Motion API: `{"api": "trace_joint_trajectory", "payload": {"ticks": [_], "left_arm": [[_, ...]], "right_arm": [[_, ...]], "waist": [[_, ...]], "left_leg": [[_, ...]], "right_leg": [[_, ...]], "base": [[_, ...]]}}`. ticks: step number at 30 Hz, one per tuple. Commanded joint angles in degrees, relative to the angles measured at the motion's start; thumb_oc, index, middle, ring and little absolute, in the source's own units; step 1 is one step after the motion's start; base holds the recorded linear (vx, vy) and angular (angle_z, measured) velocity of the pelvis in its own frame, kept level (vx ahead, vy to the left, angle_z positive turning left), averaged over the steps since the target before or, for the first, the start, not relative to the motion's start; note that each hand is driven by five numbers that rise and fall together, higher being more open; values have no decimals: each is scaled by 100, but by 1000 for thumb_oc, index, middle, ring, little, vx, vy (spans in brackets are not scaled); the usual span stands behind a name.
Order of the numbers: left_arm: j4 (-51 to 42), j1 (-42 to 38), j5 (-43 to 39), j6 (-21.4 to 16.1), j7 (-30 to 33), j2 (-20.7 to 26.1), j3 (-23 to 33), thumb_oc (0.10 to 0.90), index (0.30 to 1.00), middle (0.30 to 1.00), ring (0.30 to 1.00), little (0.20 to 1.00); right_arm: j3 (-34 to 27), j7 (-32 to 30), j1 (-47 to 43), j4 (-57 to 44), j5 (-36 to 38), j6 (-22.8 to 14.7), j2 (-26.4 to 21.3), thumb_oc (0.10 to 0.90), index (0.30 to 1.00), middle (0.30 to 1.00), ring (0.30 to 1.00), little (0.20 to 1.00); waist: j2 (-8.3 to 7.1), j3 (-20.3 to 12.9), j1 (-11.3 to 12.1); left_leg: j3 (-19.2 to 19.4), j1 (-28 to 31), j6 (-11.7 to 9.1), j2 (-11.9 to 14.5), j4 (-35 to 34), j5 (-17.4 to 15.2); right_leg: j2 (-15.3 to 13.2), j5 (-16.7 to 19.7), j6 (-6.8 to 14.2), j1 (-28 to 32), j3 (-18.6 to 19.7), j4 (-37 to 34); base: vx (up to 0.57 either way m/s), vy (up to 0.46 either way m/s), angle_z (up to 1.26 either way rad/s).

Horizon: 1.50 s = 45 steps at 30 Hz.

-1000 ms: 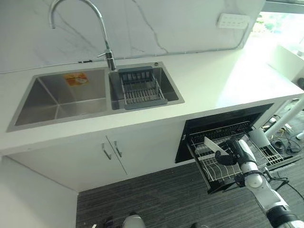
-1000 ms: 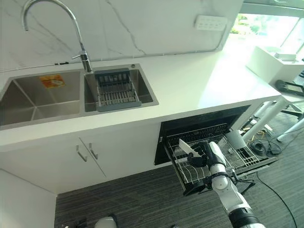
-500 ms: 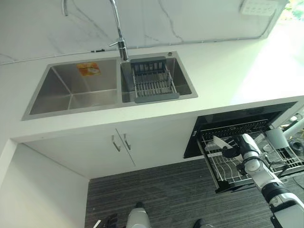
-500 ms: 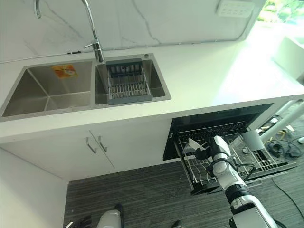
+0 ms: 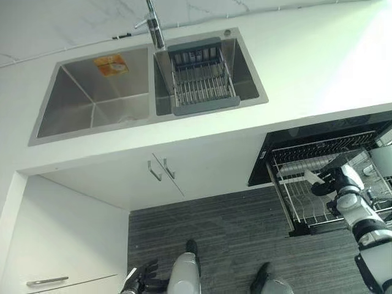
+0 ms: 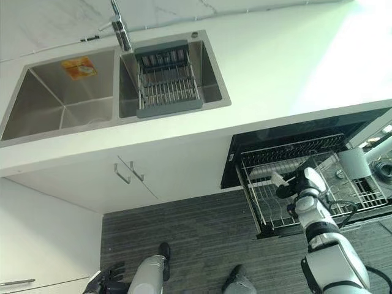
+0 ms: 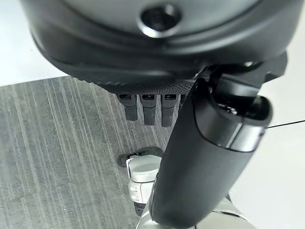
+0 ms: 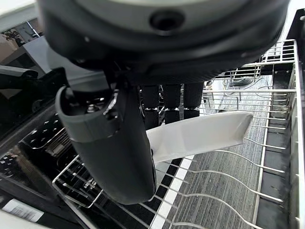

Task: Place the dishes in the dishwasher.

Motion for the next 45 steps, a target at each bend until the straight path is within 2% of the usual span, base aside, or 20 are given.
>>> {"api": "trace_joint_trajectory", "payload": {"ticks": [1, 3, 4, 6, 7, 9, 12, 23, 28, 34, 36, 38, 41, 45], "left_arm": [[-222, 114, -197, -161, -42, 442, -250, 800, 900, 900, 900, 900], [-276, 127, -214, -157, -65, 430, -271, 800, 900, 900, 900, 900], [-302, 131, -209, -150, -76, 430, -281, 800, 900, 900, 900, 900], [-303, 141, -193, -185, -89, 413, -316, 800, 900, 900, 900, 900], [-312, 158, -206, -217, -113, 406, -322, 800, 900, 900, 900, 900], [-303, 140, -266, -258, -137, 400, -333, 800, 900, 900, 900, 900], [-318, 133, -232, -261, -144, 390, -324, 800, 900, 900, 900, 900], [-331, 155, -226, -184, -157, 441, -262, 800, 900, 900, 900, 900], [-312, 241, -134, -172, -102, 431, -75, 800, 900, 900, 900, 900], [-267, 421, 65, -110, 2, 329, 300, 800, 900, 900, 900, 900], [-221, 437, 73, -135, 22, 309, 350, 800, 900, 900, 900, 900], [-155, 500, 76, -152, 56, 231, 527, 800, 900, 900, 900, 900], [-41, 526, 92, -208, 77, 150, 691, 800, 900, 900, 900, 900], [41, 547, 207, -225, 89, 31, 939, 800, 900, 900, 900, 900]], "right_arm": [[43, 104, -421, 34, 30, -228, -356, 400, 300, 300, 300, 300], [53, 239, -511, 64, 153, -199, -399, 416, 324, 324, 324, 324], [56, 278, -547, 74, 175, -191, -401, 475, 413, 413, 413, 413], [62, 346, -560, 93, 211, -238, -381, 566, 549, 549, 549, 549], [77, 430, -608, 99, 248, -268, -403, 800, 900, 900, 900, 900], [95, 618, -662, 87, 191, -415, -429, 800, 900, 900, 900, 900], [147, 591, -665, 62, 175, -599, -439, 800, 900, 900, 900, 900], [-22, 736, -655, -189, 901, -597, -625, 800, 900, 900, 900, 900], [-365, 816, -261, -1022, 1227, -143, -846, 800, 900, 900, 900, 900], [-1057, 888, 795, -2248, 1424, 503, -1161, 800, 900, 900, 900, 900], [-1226, 829, 1002, -2480, 1468, 585, -1180, 800, 900, 900, 900, 900], [-1690, 707, 1540, -3120, 1451, 759, -1146, 800, 900, 900, 900, 900], [-2189, 560, 2100, -3806, 1364, 999, -1012, 800, 900, 900, 900, 900], [-2803, 510, 2953, -4678, 1223, 1324, -605, 800, 900, 900, 900, 900]], "waist": [[-145, -245, 107], [-115, -218, 115], [-107, -209, 120], [-96, -202, 114], [-83, -202, 103], [-73, -208, 84], [-96, -218, 78], [-225, -284, -18], [-434, -394, -165], [-710, -567, -439], [-748, -580, -495], [-795, -619, -670], [-836, -640, -815], [-868, -639, -1025]], "left_leg": [[-164, 356, -216, 273, 96, -779], [-172, 308, -217, 246, 96, -775], [-178, 295, -216, 237, 96, -773], [-182, 290, -203, 213, 96, -780], [-171, 288, -208, 201, 96, -782], [-157, 280, -213, 195, 96, -784], [-147, 292, -215, 199, 96, -785], [-115, 397, -241, 282, 96, -779], [-21, 545, -262, 395, 96, -788], [192, 810, -270, 522, 96, -857], [229, 855, -273, 540, 96, -869], [322, 958, -272, 572, 96, -907], [401, 1041, -261, 578, 96, -951], [536, 1141, -256, 598, 96, -998]], "right_leg": [[-261, -56, 555, -14, 514, -422], [-275, -57, 555, -58, 538, -422], [-277, -56, 553, -68, 547, -422], [-274, -61, 548, -78, 566, -422], [-275, -67, 543, -95, 591, -422], [-272, -78, 539, -115, 629, -422], [-272, -82, 543, -108, 641, -422], [-138, -137, 497, -35, 719, -422], [-32, -183, 509, 110, 781, -422], [46, -209, 523, 279, 881, -422], [62, -211, 526, 303, 904, -422], [106, -235, 524, 346, 993, -422], [146, -243, 530, 363, 1099, -422], [170, -232, 548, 370, 1203, -422]], "base": [[-42, 23, 4], [-41, 20, 3], [-30, 10, 4], [-10, 5, 2], [-22, 35, 0], [-27, 39, 0], [0, 0, 0], [-6, -1, -1], [-12, -9, -9], [12, -3, -14], [-1, 5, -15], [1, 21, -31], [0, 24, -29], [-17, 23, -20]]}}
